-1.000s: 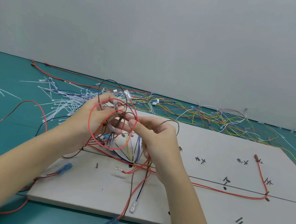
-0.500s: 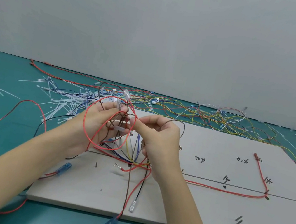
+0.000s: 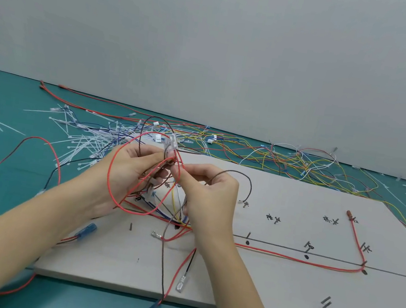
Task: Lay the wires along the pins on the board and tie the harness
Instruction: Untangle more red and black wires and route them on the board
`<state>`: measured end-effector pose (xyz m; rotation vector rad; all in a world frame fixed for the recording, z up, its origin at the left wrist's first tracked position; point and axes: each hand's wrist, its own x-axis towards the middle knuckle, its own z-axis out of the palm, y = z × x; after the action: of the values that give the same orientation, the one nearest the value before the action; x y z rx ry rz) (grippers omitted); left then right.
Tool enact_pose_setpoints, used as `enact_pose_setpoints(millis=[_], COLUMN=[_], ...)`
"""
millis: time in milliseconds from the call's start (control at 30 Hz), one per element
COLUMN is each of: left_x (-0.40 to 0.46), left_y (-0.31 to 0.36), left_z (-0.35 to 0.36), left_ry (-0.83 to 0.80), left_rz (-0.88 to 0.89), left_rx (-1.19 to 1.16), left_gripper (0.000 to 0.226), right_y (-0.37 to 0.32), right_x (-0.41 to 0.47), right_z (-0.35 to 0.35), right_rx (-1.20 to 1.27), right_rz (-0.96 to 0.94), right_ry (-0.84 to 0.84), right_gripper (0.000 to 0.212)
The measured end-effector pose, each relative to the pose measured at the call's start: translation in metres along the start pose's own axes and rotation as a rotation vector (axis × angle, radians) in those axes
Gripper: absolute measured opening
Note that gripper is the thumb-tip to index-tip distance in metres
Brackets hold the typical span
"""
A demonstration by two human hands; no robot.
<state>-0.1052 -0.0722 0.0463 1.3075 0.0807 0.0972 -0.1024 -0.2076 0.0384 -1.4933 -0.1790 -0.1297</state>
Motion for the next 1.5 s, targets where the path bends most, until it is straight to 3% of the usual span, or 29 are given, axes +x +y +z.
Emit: enact_pose_setpoints(millis=[167, 433, 733, 1167, 1367, 1433, 1500], left_x=[0.0, 0.003, 0.003, 0.001, 0.003, 0.004, 0.005], left_y=[-0.002, 0.012, 0.007, 0.005, 0.003, 0.001, -0.001], left_z=[0.0, -0.014, -0.014, -0.009, -0.01, -0.011, -0.011], left_ry=[-0.086, -0.157, -0.14, -0.067, -0.088, -0.101, -0.116], left_rz=[-0.055, -0.087, -0.11, -0.054, -0.07, -0.044, -0.029], left_rx=[0.001, -0.092, 0.009, 0.03, 0.0, 0.028, 0.001], left_gripper=[0.017, 0.013, 0.025, 0.015, 0.017, 0.029, 0.019], right_y=[0.003, -0.005, -0.002, -0.007, -0.004, -0.002, -0.001], right_x=[-0.001, 0.006, 0.007, 0.005, 0.001, 0.001, 0.001], right_z=[-0.002, -0.013, -0.014, -0.014, -0.007, -0.006, -0.006], right_rx=[0.065, 0.142, 0.121, 0.192, 0.137, 0.111, 0.117], right_rz=[0.067, 0.205, 0.2, 0.267, 0.172, 0.15, 0.158], right_ry=[-0.005, -0.278, -0.268, -0.311, -0.187, -0.147, -0.116], right_gripper=[0.008, 0.01, 0.011, 0.015, 0.005, 0.002, 0.001])
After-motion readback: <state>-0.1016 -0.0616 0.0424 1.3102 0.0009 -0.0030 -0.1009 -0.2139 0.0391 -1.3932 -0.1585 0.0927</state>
